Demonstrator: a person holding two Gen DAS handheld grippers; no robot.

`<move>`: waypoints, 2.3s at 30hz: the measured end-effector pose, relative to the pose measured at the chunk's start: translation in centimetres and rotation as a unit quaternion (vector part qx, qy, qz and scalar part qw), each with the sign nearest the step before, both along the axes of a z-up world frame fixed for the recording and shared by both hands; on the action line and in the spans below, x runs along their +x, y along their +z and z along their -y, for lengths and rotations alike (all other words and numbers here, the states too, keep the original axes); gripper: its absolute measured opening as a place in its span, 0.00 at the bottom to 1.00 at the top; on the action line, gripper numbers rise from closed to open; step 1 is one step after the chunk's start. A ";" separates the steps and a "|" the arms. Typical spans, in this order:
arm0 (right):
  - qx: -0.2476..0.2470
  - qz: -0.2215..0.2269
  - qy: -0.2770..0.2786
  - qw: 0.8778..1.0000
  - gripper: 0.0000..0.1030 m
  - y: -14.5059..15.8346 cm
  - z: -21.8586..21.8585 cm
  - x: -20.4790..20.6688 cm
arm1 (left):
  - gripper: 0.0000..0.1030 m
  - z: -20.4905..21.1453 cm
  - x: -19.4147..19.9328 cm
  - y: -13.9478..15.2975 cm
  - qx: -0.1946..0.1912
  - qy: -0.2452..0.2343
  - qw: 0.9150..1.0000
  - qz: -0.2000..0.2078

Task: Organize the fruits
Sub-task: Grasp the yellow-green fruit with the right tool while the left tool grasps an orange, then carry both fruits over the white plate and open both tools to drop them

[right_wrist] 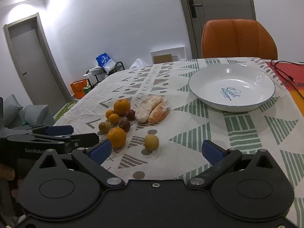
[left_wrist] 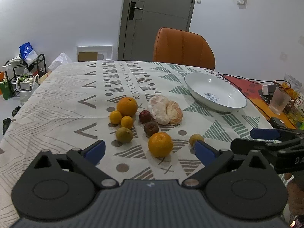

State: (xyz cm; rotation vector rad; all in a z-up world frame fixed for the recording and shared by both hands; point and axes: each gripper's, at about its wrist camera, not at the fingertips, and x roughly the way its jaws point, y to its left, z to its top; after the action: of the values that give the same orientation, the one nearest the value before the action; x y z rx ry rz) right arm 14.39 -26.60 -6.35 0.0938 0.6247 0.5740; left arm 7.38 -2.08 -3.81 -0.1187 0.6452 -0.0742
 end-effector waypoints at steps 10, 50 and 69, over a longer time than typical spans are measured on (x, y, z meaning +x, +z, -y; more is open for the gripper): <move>0.000 -0.029 0.004 1.000 0.76 -1.6 -0.3 1.7 | 0.77 0.7 2.2 -1.7 -0.009 -0.010 1.000 -0.026; -0.008 0.005 0.022 1.000 0.23 -1.3 -1.2 4.2 | 0.35 2.6 5.7 -1.6 -0.008 -0.021 1.000 -0.017; 0.013 0.056 -0.056 0.997 0.23 1.2 5.4 5.1 | 0.35 7.3 7.6 0.8 0.009 -0.058 0.998 0.024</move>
State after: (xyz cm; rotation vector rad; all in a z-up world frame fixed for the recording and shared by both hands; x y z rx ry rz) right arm 19.50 -31.98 -5.20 0.1203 0.4998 0.4767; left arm 15.00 -9.40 -2.96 -0.0614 0.6038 -0.1834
